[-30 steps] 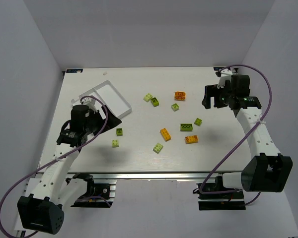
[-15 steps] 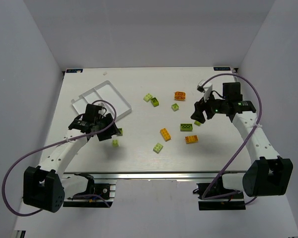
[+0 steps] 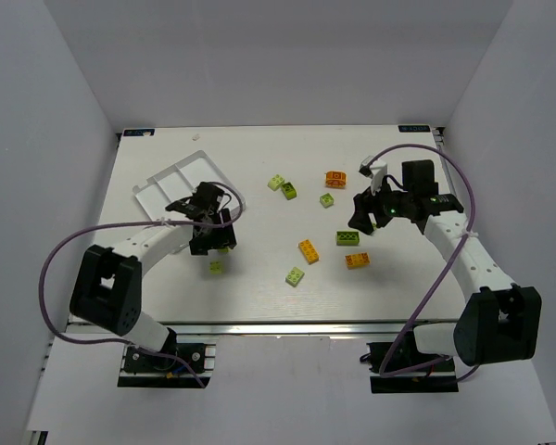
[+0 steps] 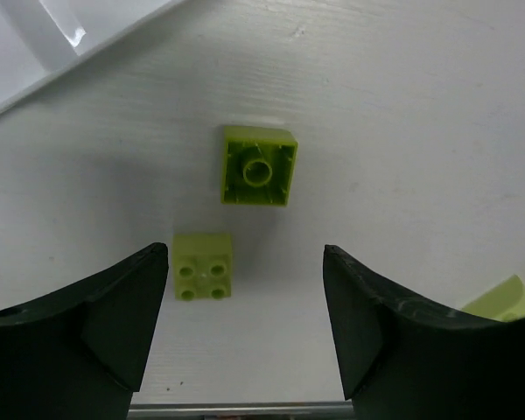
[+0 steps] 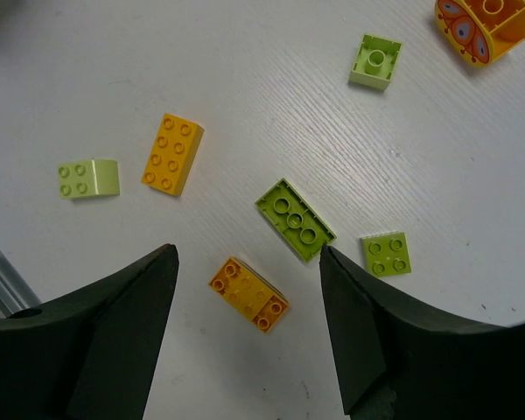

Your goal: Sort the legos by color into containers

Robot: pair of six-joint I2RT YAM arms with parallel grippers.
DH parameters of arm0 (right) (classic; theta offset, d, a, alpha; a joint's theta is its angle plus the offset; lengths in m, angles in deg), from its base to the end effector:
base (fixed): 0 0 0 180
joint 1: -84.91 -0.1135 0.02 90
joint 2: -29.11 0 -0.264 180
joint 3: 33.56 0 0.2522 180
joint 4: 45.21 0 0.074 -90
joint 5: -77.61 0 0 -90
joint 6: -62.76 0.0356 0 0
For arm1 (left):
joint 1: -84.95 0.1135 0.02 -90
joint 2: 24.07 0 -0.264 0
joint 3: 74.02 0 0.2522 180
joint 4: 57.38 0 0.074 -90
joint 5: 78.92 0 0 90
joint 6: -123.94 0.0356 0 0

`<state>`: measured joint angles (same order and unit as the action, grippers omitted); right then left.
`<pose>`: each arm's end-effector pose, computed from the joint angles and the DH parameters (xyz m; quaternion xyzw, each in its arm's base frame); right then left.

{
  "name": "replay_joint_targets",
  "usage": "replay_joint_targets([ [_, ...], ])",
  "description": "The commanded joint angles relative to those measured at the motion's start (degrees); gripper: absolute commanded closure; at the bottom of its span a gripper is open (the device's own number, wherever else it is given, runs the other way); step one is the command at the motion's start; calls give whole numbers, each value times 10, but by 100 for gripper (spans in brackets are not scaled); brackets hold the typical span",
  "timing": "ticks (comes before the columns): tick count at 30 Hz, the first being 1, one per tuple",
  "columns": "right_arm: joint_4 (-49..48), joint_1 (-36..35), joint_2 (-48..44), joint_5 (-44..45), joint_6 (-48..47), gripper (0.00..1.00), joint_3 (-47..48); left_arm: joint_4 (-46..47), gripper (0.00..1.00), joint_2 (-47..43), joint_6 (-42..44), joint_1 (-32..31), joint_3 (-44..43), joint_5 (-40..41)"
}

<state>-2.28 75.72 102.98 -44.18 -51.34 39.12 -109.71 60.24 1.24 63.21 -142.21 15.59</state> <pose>0.2671 0.0622 0.2893 -0.3560 0.8180 0.2014 0.4044 0.2577 -0.0997 0.2043 -0.1011 0.9764 -0.0511 0.1838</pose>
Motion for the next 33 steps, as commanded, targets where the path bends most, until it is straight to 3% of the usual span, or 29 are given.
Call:
replay_joint_targets([
  [1, -26, -4, 10, 19, 19, 28, 5, 18, 19, 36, 13, -19, -31, 62],
  [8, -29, -2, 9, 26, 20, 29, 0, 45, 27, 105, 12, -26, -67, 97],
  [12, -33, -2, 7, 34, 23, 30, -2, 51, 42, 130, 16, -26, -71, 88],
  [17, -33, -1, 7, 36, 23, 31, -2, 62, 50, 127, 17, -26, -61, 79],
  [21, -32, -1, 8, 32, 22, 34, -2, 60, 69, 108, 17, -26, -59, 77],
  [22, -32, -3, 9, 31, 21, 36, -1, 56, 77, 99, 16, -26, -66, 79],
  [24, -31, -3, 8, 23, 15, 41, 1, 43, 83, 75, 14, -26, -78, 83],
  [27, -25, -5, 7, 6, -1, 66, 0, 25, 89, 13, 5, -17, -99, 101],
  [29, -22, -8, 9, -2, -10, 75, 0, 16, 92, -31, -2, -3, -103, 129],
  [31, -18, -18, 17, -10, -11, 81, 1, -4, 92, -49, -2, 9, -111, 152],
  [33, -18, -22, 25, -13, -10, 81, 4, -19, 94, -49, -2, 37, -114, 163],
])
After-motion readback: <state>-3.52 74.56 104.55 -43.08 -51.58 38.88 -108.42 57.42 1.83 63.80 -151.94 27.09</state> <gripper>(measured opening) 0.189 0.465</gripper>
